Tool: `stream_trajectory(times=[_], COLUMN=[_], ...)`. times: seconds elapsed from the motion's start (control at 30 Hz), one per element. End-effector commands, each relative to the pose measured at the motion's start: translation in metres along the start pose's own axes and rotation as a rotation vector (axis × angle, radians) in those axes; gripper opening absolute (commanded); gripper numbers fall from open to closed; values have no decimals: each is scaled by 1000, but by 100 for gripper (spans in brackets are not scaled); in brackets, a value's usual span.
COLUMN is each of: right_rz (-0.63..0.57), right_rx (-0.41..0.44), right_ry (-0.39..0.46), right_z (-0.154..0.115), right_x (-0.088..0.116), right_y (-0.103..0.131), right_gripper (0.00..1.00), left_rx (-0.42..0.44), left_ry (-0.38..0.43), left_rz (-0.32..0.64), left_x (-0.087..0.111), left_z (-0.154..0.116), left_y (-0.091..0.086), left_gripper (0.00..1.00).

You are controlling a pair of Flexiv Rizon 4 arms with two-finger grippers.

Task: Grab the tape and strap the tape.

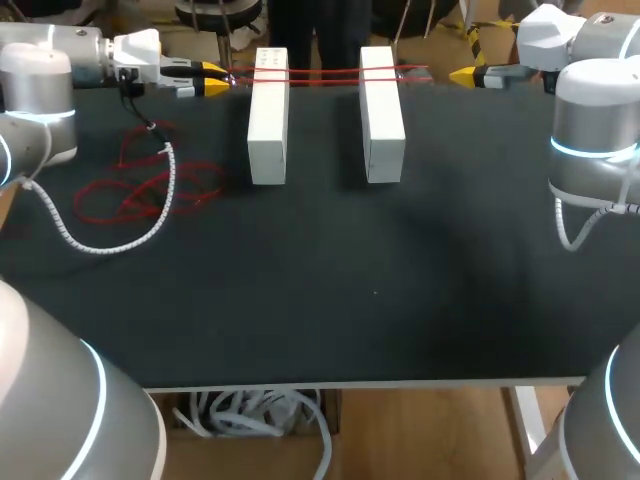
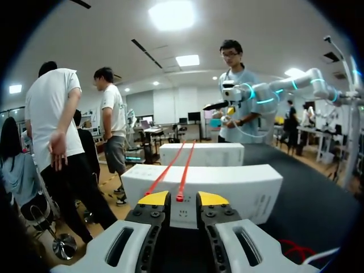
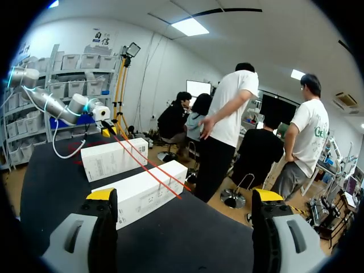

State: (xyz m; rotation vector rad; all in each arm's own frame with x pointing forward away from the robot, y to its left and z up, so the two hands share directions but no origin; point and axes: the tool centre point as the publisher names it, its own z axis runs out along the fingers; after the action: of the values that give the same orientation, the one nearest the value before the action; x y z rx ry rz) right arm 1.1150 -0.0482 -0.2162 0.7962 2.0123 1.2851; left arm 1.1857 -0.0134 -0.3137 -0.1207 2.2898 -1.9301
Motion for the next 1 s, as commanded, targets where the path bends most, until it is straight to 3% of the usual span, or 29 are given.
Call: stream_trajectory(times=[0.03, 0.7, 0.83, 0.93, 1.0], right_rz=[0, 0, 0, 0, 0], right_rx=[-2, -2, -2, -2, -2], right_ry=[2, 2, 2, 2, 2], right_z=[-1, -1, -1, -1, -1], right_x=[0, 0, 0, 0, 0], right_y=[0, 0, 0, 0, 0], right_gripper=[100, 100, 100, 100, 100], left_rx=[12, 27, 28, 28, 28], left_ry=[46, 51, 49, 51, 52], left_rz=[2, 8, 7, 8, 8], left_x=[-9, -9, -9, -9, -9], left_z=[3, 10, 10, 11, 12], left_y=[5, 10, 10, 10, 9], left_gripper=[20, 17, 11, 0, 0])
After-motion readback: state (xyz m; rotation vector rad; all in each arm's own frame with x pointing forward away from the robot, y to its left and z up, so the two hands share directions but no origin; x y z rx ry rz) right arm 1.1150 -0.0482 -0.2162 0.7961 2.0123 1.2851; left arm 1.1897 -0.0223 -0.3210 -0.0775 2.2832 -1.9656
